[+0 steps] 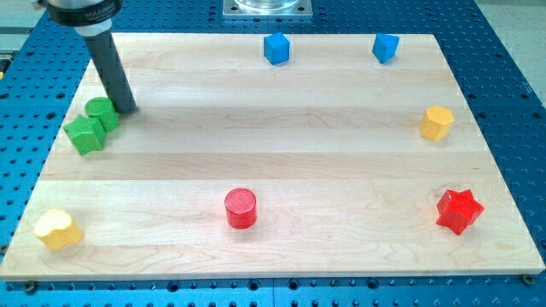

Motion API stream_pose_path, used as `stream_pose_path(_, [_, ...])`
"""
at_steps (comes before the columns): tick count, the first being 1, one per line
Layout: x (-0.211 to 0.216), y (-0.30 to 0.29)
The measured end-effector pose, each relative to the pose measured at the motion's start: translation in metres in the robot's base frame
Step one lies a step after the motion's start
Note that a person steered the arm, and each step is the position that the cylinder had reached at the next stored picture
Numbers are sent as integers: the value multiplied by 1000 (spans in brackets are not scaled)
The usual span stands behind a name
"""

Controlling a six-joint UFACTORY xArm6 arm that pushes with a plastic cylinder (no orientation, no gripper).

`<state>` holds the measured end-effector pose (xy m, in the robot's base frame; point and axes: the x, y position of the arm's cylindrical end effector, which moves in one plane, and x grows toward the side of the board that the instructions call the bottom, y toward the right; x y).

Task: Push the heart towards the green blocks

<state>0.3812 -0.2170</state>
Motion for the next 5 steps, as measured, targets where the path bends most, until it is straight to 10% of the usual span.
stream_pose_path(2, [91,97])
stream_pose_path(3, [184,100])
stream_pose_path(5, [236,54])
